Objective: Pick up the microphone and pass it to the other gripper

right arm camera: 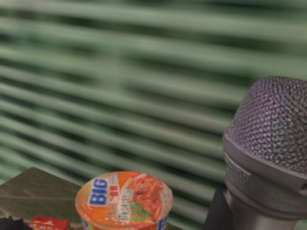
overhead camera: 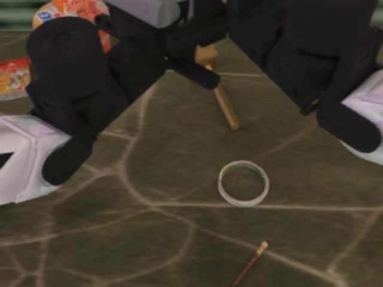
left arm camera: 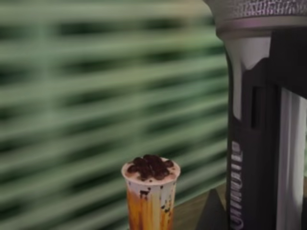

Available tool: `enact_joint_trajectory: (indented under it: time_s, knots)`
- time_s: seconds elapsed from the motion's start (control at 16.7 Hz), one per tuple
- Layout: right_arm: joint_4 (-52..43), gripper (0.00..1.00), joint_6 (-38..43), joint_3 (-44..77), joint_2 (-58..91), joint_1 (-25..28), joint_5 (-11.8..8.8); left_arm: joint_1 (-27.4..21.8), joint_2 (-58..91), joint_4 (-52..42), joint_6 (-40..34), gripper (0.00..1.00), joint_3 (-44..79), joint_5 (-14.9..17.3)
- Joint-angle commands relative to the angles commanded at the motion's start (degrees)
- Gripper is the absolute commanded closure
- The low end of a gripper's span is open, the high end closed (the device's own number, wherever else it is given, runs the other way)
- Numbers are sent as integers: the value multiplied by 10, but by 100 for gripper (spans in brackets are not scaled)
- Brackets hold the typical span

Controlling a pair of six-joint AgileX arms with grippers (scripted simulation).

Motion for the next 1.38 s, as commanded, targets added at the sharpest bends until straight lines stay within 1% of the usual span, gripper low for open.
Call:
enact_joint_trajectory:
  time_s: [0.54, 0.6, 1.08, 1.38]
  knots:
    - [0, 98, 0, 0, 0, 0, 0, 0, 0, 0, 0, 100, 0, 0]
    - [0, 100, 0, 0, 0, 0, 0, 0, 0, 0, 0, 100, 0, 0]
    - [0, 100, 0, 0, 0, 0, 0, 0, 0, 0, 0, 100, 0, 0]
    - [0, 100, 0, 0, 0, 0, 0, 0, 0, 0, 0, 62, 0, 0]
